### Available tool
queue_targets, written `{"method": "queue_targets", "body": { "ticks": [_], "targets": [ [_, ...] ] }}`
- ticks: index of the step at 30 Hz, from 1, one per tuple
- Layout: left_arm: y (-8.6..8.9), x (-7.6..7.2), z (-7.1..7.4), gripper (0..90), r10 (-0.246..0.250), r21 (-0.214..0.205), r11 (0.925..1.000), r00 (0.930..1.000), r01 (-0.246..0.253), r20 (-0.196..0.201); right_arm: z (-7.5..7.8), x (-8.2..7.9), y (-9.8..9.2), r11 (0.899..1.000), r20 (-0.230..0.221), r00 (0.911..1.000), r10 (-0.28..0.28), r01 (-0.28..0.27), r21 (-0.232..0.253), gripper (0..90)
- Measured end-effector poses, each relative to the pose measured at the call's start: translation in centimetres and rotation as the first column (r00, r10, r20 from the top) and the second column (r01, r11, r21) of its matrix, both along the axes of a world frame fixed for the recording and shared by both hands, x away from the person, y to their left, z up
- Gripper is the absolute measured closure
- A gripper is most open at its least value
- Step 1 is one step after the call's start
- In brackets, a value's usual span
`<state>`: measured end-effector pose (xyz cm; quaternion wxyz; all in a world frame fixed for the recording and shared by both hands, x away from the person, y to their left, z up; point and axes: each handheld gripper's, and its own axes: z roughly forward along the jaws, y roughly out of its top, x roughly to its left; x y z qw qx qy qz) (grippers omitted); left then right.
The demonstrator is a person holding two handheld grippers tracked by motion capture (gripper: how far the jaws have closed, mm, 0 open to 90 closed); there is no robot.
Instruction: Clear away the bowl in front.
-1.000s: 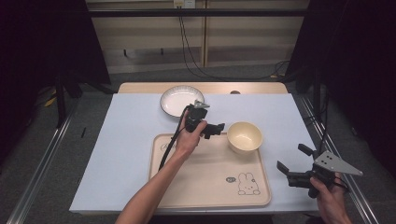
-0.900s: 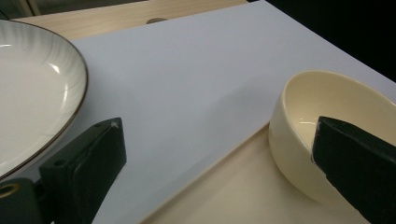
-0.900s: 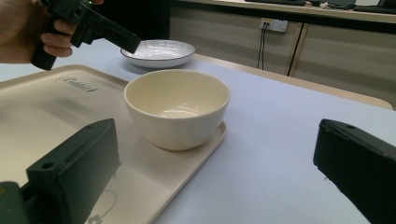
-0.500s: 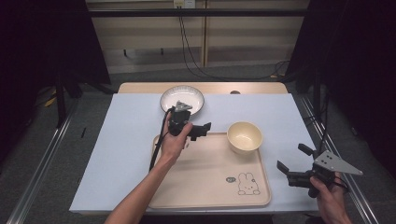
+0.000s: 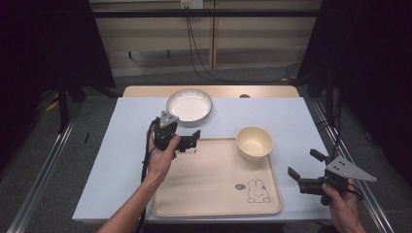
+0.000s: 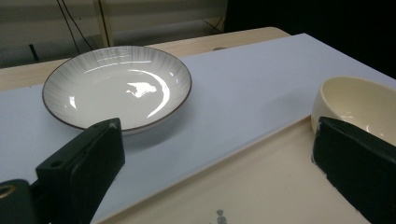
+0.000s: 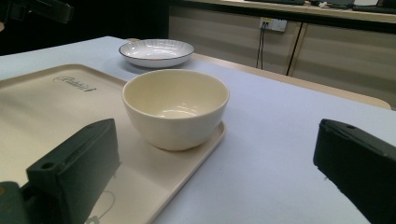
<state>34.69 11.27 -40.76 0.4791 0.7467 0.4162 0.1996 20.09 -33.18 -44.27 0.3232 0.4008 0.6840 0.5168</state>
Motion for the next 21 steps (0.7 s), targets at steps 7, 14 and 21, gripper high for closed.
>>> {"method": "queue_targets", "body": {
  "ticks": [7,14,21],
  "targets": [
    [3.1,-1.8,-0.4,2.3,0.048,0.004,0.9989,0.9985,-0.048,0.027,0.0,0.1,0.0,1.0,-0.005,1.0,0.003,-0.003,-0.004,0.0],
    [5.8,-4.2,-0.7,2.2,0.093,-0.007,0.9957,0.9944,-0.092,0.05,0.0,0.1,0.0,1.0,-0.007,1.0,-0.002,0.002,-0.008,0.0],
    [8.2,-6.6,-0.8,1.9,0.123,-0.015,0.9924,0.9905,-0.122,0.061,0.0,0.1,0.1,1.0,-0.01,0.9999,0.003,-0.003,-0.007,0.0]
  ]
}}
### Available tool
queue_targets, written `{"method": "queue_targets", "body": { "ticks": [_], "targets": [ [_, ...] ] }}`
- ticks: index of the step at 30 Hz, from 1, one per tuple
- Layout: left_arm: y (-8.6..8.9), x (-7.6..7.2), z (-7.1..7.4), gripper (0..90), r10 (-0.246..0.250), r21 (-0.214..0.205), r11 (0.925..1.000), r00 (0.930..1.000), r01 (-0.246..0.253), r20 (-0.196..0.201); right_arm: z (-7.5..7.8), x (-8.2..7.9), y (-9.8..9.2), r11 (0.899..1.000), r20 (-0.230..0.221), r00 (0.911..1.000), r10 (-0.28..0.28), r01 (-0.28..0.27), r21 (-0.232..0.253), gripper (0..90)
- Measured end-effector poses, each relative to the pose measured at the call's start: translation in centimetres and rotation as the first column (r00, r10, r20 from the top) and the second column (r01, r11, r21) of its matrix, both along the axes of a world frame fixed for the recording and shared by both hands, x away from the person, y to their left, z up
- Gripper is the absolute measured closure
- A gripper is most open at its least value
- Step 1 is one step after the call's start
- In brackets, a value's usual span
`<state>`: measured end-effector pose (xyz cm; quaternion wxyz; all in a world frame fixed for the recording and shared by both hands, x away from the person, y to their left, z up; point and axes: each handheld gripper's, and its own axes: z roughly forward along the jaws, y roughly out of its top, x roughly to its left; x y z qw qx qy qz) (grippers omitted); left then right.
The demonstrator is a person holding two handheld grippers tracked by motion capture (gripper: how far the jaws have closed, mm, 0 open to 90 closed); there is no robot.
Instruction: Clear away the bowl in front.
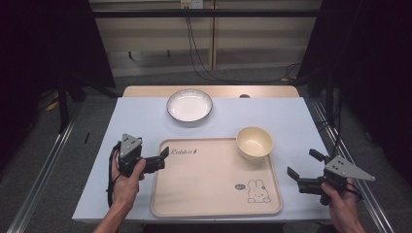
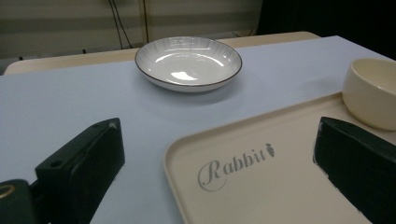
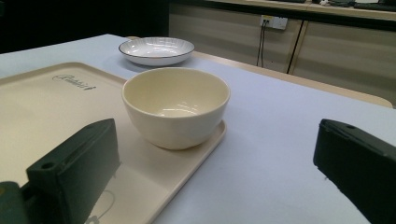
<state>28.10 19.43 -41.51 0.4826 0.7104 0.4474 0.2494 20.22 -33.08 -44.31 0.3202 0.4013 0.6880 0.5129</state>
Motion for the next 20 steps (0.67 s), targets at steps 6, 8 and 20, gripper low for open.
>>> {"method": "queue_targets", "body": {
  "ticks": [6,8,20],
  "targets": [
    [2.3,-2.7,-0.8,2.0,0.056,-0.003,0.9984,0.9984,-0.056,-0.007,0.0,0.0,0.0,1.0,-0.001,1.0,-0.003,0.003,-0.002,0.0],
    [3.0,-3.4,-1.0,1.5,0.072,-0.002,0.9974,0.9974,-0.072,-0.005,-0.1,0.0,0.0,1.0,-0.009,1.0,0.004,-0.004,-0.001,0.0],
    [5.9,-5.5,-2.0,1.6,0.132,-0.009,0.9912,0.9913,-0.132,-0.001,-0.3,0.3,0.0,1.0,-0.032,0.9993,-0.019,0.019,-0.024,0.0]
  ]
}}
